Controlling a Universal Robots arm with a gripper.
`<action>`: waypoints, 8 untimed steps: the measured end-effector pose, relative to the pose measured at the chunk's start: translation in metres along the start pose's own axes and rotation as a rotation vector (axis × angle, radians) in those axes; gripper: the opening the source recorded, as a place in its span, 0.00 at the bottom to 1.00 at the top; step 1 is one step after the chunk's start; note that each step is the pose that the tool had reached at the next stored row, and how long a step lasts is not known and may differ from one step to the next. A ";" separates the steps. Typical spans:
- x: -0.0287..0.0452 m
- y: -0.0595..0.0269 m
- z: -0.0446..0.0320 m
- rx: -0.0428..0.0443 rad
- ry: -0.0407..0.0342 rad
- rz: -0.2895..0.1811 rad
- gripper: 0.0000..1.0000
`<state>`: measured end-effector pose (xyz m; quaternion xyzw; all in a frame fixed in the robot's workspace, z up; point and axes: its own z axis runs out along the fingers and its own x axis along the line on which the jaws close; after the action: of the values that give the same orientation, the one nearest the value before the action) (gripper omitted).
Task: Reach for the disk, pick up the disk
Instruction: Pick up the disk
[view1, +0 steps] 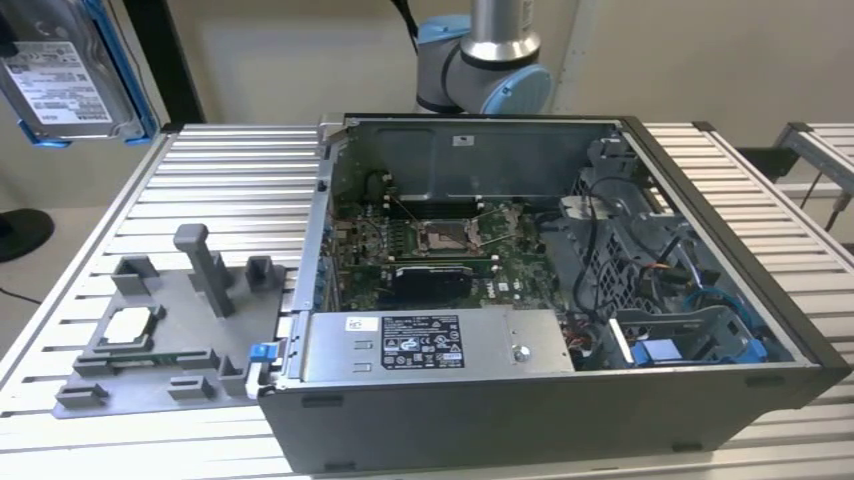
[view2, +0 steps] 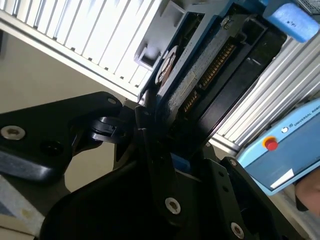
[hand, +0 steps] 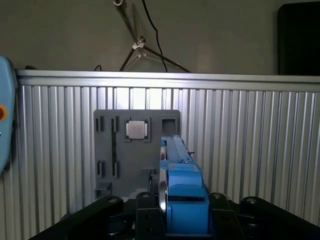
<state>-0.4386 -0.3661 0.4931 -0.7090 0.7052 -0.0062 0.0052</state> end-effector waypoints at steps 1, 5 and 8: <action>0.0000 0.0000 0.0000 0.0001 0.0000 0.000 0.00; 0.0000 -0.0056 0.0000 0.0000 0.0000 0.000 0.00; 0.0000 -0.0133 0.0002 0.0001 0.0000 0.000 0.00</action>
<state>-0.4253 -0.3661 0.4932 -0.7090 0.7052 -0.0062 0.0053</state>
